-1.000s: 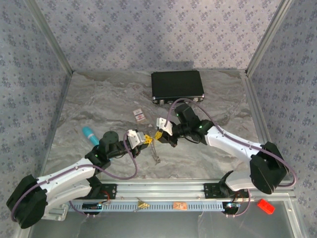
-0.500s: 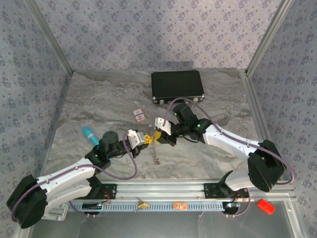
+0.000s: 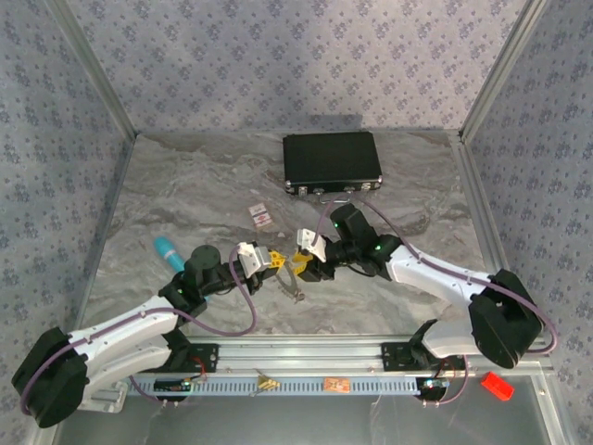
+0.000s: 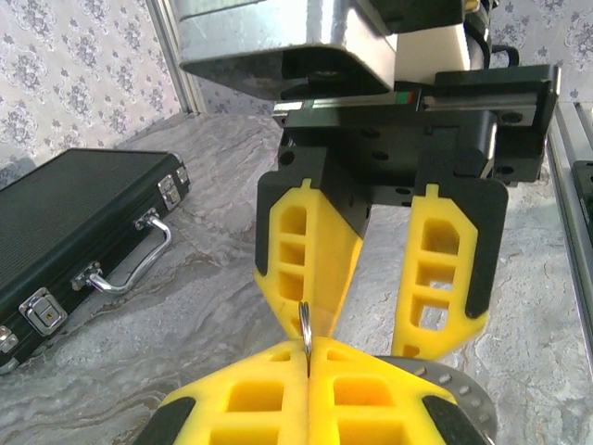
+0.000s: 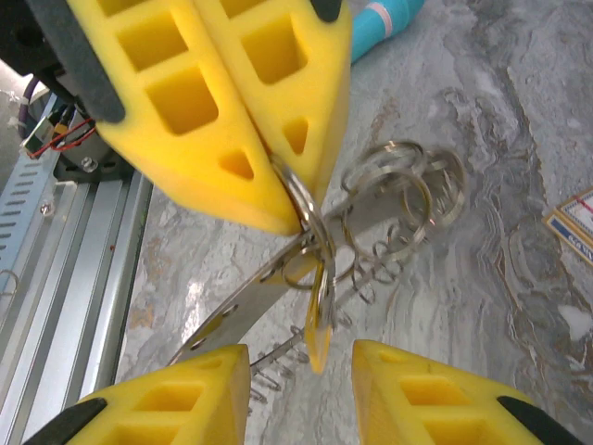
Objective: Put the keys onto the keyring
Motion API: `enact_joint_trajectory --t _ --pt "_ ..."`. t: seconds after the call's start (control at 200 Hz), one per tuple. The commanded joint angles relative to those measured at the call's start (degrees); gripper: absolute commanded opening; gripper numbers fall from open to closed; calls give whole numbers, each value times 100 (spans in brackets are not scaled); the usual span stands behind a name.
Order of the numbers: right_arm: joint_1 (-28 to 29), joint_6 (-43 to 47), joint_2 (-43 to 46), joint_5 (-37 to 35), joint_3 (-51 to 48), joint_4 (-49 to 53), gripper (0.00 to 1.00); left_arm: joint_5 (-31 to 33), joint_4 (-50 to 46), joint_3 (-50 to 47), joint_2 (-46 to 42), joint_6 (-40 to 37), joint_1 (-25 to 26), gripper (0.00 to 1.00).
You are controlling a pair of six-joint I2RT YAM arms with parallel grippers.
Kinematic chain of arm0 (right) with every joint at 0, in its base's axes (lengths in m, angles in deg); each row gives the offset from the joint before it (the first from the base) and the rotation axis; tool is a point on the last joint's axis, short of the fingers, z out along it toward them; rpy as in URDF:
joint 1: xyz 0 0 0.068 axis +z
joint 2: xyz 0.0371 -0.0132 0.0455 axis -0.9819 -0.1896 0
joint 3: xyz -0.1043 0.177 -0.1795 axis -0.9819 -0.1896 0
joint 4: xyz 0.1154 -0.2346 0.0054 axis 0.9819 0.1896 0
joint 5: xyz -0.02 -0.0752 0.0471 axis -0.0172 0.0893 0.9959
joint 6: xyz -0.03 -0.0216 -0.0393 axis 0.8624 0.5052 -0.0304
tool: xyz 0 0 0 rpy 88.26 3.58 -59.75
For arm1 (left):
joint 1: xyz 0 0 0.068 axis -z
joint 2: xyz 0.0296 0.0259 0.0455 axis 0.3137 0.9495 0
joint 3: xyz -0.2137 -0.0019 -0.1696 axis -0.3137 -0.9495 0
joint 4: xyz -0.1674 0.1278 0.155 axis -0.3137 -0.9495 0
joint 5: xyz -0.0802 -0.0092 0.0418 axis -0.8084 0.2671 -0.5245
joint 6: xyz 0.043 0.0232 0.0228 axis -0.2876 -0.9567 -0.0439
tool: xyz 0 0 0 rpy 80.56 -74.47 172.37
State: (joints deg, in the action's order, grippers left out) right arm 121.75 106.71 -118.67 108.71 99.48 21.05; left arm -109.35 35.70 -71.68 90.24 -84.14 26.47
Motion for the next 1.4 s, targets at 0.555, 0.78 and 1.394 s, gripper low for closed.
enact_joint_trajectory --t 0.555,0.78,1.394 --pt "-13 -145 -104 63 281 -94 4 50 120 17 -281 -109 37 0" --pt "-61 47 60 -97 531 398 3 42 -89 47 -314 -205 43 0" --pt "-14 471 131 -492 771 1129 2 88 -158 127 -59 -237 42 0"
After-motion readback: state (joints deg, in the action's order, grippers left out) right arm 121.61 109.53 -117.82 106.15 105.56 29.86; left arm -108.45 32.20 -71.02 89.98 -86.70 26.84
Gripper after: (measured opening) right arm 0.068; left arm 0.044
